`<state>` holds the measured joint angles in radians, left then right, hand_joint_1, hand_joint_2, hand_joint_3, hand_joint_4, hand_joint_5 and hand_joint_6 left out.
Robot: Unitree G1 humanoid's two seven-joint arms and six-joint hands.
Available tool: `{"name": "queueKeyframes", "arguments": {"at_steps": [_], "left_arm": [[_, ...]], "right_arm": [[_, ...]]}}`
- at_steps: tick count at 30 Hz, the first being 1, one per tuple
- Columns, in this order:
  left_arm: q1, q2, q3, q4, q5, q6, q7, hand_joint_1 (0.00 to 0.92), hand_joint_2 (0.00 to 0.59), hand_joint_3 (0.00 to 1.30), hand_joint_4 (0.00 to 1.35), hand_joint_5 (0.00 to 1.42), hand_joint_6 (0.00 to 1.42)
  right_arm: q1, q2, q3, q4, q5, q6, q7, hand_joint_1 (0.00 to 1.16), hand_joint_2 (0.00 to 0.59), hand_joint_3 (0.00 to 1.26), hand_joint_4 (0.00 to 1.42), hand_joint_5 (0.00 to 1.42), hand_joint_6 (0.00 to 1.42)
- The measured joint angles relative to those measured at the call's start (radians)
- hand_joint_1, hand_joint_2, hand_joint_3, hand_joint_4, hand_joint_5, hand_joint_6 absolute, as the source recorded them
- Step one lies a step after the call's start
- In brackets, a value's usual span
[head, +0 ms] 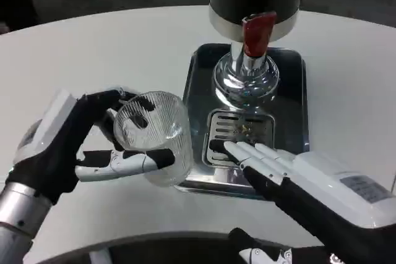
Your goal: Grasp the cup under the faucet to collect the drink, then remove the cup.
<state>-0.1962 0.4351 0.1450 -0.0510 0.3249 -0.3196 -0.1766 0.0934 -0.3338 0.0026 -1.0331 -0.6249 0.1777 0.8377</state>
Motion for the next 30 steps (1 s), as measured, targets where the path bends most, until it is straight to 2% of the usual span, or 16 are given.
{"name": "queueKeyframes", "arguments": {"at_steps": [6, 15, 20, 30], "left_arm": [[-0.097, -0.003, -0.081, 0.106, 0.077, -0.016, 0.047, 0.609, 0.0, 0.72, 0.81, 0.91, 0.76], [-0.231, -0.009, -0.152, 0.238, 0.125, -0.015, 0.103, 0.603, 0.0, 0.72, 0.81, 0.91, 0.76], [-0.312, -0.026, -0.207, 0.307, 0.166, -0.005, 0.133, 0.598, 0.0, 0.72, 0.81, 0.91, 0.76], [-0.387, -0.068, -0.27, 0.378, 0.216, 0.038, 0.177, 0.593, 0.0, 0.72, 0.81, 0.91, 0.76]], "right_arm": [[0.002, 0.01, -0.001, 0.0, -0.007, -0.002, 0.005, 0.61, 0.473, 0.0, 0.0, 0.0, 0.0], [0.009, 0.015, 0.0, 0.0, -0.008, -0.003, 0.011, 0.6, 0.472, 0.0, 0.0, 0.0, 0.0], [0.011, 0.017, -0.002, 0.0, -0.008, -0.003, 0.011, 0.6, 0.472, 0.0, 0.0, 0.0, 0.0], [0.013, 0.016, -0.03, 0.0, -0.003, -0.003, 0.011, 0.6, 0.472, 0.0, 0.0, 0.0, 0.0]]}}
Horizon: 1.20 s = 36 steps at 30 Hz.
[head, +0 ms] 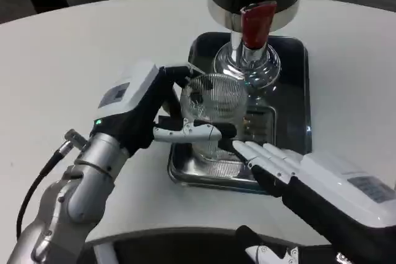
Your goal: Grasp the cup under the faucet to collect the drink, then remove the cup.
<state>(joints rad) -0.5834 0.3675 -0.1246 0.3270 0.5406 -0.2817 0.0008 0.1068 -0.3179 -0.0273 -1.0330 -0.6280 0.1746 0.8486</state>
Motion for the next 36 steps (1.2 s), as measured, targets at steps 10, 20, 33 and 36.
{"name": "queueKeyframes", "arguments": {"at_steps": [10, 20, 33, 36], "left_arm": [[-0.082, -0.038, -0.05, 0.044, 0.022, 0.034, 0.018, 0.592, 0.0, 0.72, 0.81, 0.91, 0.77], [-0.09, -0.042, -0.078, 0.044, 0.022, 0.034, 0.019, 0.592, 0.0, 0.72, 0.81, 0.91, 0.77], [-0.092, -0.042, -0.084, 0.043, 0.021, 0.034, 0.019, 0.592, 0.0, 0.71, 0.8, 0.92, 0.77], [-0.092, -0.04, -0.084, 0.043, 0.019, 0.034, 0.019, 0.582, 0.0, 0.7, 0.78, 0.92, 0.77]], "right_arm": [[0.0, -0.005, -0.009, 0.0, 0.008, 0.008, 0.0, 0.6, 0.472, 0.0, 0.0, 0.0, 0.0], [0.0, -0.008, -0.009, 0.0, 0.009, 0.026, 0.0, 0.6, 0.472, 0.0, 0.0, 0.0, 0.0], [-0.001, -0.009, -0.005, 0.0, 0.009, 0.04, -0.001, 0.6, 0.472, 0.0, 0.0, 0.0, 0.0], [-0.001, -0.009, -0.003, 0.0, 0.009, 0.044, -0.001, 0.6, 0.472, 0.0, 0.0, 0.0, 0.0]]}}
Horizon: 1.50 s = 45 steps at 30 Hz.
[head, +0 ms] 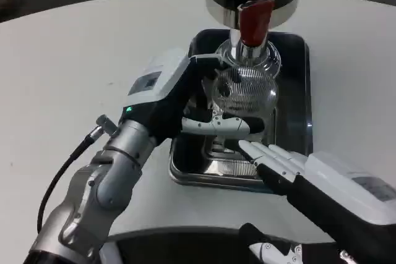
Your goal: Grasp the cup under the faucet to collect the drink, then remove the cup.
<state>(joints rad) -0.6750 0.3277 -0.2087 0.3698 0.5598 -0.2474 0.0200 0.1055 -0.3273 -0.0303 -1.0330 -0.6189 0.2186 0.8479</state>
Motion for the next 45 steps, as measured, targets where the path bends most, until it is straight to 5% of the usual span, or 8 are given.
{"name": "queueKeyframes", "arguments": {"at_steps": [10, 16, 31, 36, 41, 45], "left_arm": [[0.001, 0.005, 0.019, 0.0, -0.028, 0.0, 0.0, 0.499, 0.006, 0.59, 0.65, 0.88, 0.72], [0.002, 0.007, 0.029, 0.0, -0.04, -0.003, 0.0, 0.311, 0.05, 0.46, 0.47, 0.72, 0.63], [0.002, 0.009, 0.029, -0.004, -0.048, -0.04, 0.0, 0.29, 0.04, 0.42, 0.41, 0.65, 0.57], [0.002, 0.009, 0.029, -0.004, -0.049, -0.051, 0.0, 0.265, 0.018, 0.38, 0.34, 0.52, 0.5], [0.003, 0.009, 0.034, -0.012, -0.052, -0.052, -0.001, 0.194, 0.0, 0.23, 0.12, 0.29, 0.38], [0.007, 0.014, 0.043, -0.04, -0.074, -0.036, -0.013, 0.186, 0.0, 0.19, 0.09, 0.25, 0.35]], "right_arm": [[-0.004, -0.001, 0.005, 0.0, 0.0, 0.012, -0.003, 0.6, 0.472, 0.01, 0.0, 0.0, 0.0], [-0.008, -0.001, 0.005, 0.0, 0.011, 0.015, -0.013, 0.6, 0.472, 0.01, 0.0, 0.0, 0.0], [-0.015, -0.015, 0.003, 0.0, 0.026, 0.025, -0.03, 0.61, 0.478, 0.02, 0.0, 0.0, 0.0], [-0.014, -0.02, 0.003, 0.0, 0.034, 0.031, -0.035, 0.61, 0.479, 0.02, 0.0, 0.0, 0.0], [-0.014, -0.028, 0.004, 0.0, 0.035, 0.035, -0.043, 0.61, 0.479, 0.02, 0.0, 0.0, 0.0], [-0.014, -0.032, 0.005, 0.0, 0.036, 0.039, -0.048, 0.61, 0.479, 0.02, 0.0, 0.0, 0.0]]}}
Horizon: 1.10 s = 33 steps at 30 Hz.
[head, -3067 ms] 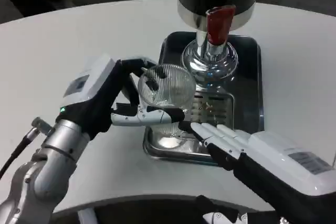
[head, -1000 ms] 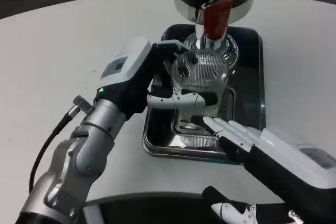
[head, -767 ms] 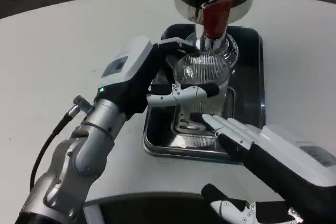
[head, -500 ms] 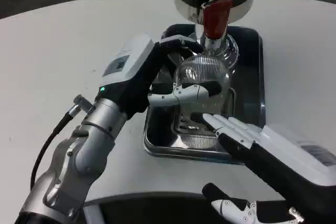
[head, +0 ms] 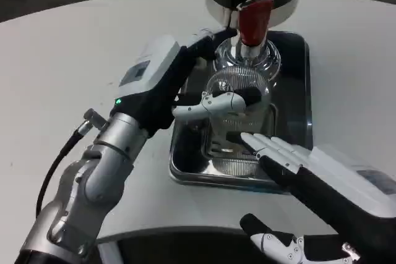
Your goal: Grasp the cup under the faucet to collect the drink, then remove the cup.
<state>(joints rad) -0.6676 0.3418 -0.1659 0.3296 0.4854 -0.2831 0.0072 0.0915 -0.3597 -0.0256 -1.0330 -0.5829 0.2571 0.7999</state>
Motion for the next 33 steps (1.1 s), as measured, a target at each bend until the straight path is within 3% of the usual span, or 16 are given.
{"name": "queueKeyframes", "arguments": {"at_steps": [7, 17, 20, 33], "left_arm": [[0.032, 0.029, 0.03, -0.035, -0.022, 0.035, -0.021, 0.174, 0.0, 0.18, 0.09, 0.24, 0.34], [0.072, 0.04, 0.098, -0.065, -0.133, 0.045, -0.071, 0.019, 0.0, 0.21, 0.19, 0.35, 0.42], [0.074, 0.045, 0.118, -0.11, -0.19, 0.078, -0.126, 0.0, 0.0, 0.2, 0.18, 0.3, 0.32], [0.12, 0.064, 0.205, -0.422, -0.486, 0.284, -0.365, 0.0, 0.013, 0.2, 0.16, 0.28, 0.2]], "right_arm": [[-0.001, -0.007, 0.004, 0.0, 0.0, 0.017, -0.009, 0.61, 0.479, 0.02, 0.0, 0.0, 0.0], [-0.008, -0.017, 0.018, 0.0, 0.001, 0.042, -0.022, 0.61, 0.479, 0.02, 0.0, 0.0, 0.0], [-0.009, -0.026, 0.023, 0.0, 0.002, 0.049, -0.026, 0.61, 0.479, 0.02, 0.0, 0.0, 0.0], [-0.016, -0.046, 0.046, 0.0, 0.004, 0.078, -0.05, 0.61, 0.479, 0.02, 0.0, 0.0, 0.0]]}}
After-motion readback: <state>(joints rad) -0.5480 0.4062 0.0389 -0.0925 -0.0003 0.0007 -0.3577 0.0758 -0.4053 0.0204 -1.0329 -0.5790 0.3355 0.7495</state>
